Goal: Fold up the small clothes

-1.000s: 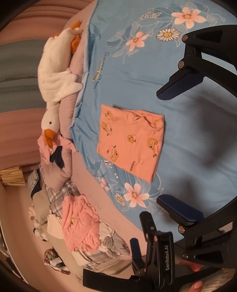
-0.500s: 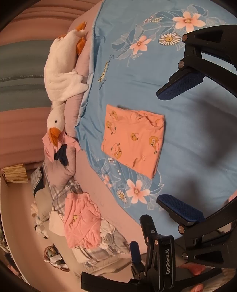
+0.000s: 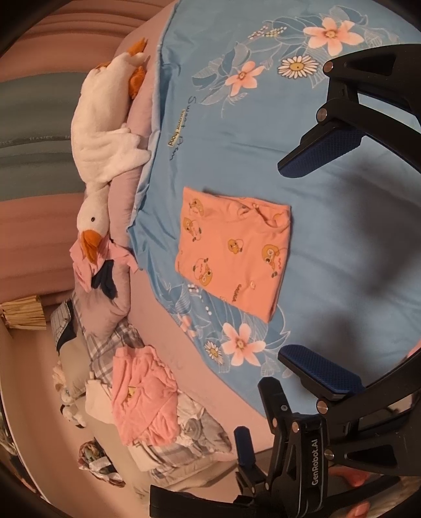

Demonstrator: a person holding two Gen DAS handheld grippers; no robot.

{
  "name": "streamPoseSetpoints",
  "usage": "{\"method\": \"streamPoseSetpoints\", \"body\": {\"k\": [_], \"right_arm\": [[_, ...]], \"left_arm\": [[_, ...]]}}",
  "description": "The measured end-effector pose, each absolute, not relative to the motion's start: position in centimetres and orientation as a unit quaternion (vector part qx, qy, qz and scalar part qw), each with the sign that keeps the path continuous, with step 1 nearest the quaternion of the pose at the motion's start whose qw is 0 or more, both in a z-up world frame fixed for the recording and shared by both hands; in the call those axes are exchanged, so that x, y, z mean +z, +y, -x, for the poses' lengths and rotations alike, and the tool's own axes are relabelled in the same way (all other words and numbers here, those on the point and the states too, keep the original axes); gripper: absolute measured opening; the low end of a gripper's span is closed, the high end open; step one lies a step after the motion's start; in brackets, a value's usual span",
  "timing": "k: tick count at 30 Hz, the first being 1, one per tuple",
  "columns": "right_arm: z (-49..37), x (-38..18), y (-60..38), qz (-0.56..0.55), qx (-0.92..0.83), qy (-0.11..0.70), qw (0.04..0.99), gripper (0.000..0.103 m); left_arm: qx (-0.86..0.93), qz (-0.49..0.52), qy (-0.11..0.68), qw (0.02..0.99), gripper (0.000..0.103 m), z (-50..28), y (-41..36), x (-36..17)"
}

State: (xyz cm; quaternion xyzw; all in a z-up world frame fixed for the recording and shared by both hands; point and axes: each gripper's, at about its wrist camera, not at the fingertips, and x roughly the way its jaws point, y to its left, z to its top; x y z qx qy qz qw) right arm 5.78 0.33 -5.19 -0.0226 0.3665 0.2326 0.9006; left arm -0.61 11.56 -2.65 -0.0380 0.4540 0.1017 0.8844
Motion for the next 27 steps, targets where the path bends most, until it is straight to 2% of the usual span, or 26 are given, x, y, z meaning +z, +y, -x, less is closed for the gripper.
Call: {"method": "streamPoseSetpoints", "body": {"k": [27], "right_arm": [[-6.31,-5.62,0.17,0.024,0.226,0.373,0.900,0.102]], "left_arm": [[0.087,0.037,0.459,0.883,0.103,-0.05,11.06,-3.24]]}}
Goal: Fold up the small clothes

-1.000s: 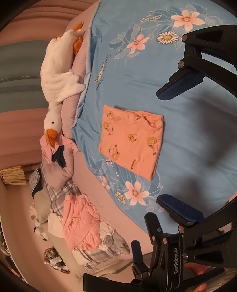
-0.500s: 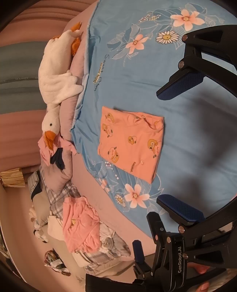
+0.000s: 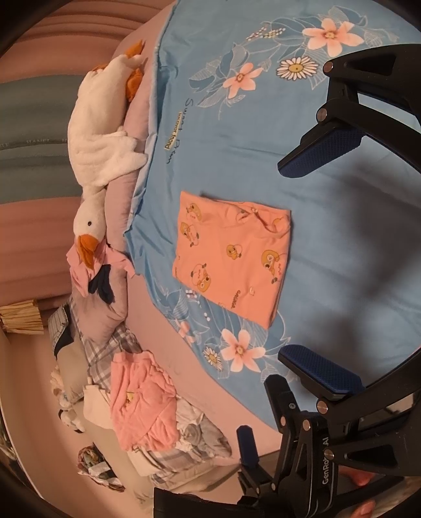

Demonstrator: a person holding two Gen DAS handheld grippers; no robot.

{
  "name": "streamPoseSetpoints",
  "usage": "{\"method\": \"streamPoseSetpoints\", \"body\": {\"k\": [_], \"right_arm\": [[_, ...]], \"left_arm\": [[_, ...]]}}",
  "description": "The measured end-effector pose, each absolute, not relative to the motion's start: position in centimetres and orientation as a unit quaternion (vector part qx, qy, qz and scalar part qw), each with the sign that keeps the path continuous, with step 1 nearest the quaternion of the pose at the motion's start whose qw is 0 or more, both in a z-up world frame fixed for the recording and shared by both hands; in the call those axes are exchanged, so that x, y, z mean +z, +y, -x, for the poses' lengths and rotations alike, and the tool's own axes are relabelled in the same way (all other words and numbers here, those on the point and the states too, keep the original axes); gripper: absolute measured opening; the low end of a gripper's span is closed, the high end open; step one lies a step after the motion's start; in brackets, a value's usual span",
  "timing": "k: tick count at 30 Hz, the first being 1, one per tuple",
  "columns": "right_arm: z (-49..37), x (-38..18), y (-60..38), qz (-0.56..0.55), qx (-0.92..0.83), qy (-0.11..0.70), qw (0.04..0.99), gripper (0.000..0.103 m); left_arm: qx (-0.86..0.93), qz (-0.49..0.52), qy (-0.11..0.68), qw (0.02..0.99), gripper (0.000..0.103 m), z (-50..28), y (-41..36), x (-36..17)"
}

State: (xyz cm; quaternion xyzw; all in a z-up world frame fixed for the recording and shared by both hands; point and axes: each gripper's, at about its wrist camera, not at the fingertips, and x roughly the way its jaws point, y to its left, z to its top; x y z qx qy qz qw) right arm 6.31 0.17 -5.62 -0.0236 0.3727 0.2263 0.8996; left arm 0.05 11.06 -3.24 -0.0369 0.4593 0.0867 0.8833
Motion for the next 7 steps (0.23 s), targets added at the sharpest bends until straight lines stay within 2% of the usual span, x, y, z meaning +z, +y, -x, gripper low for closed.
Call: {"method": "streamPoseSetpoints", "body": {"k": [7], "right_arm": [[-6.36,-5.57,0.10,0.023,0.227,0.373,0.899,0.102]], "left_arm": [[0.087,0.041,0.461,0.882,0.103,-0.34,11.33,-3.35]]}}
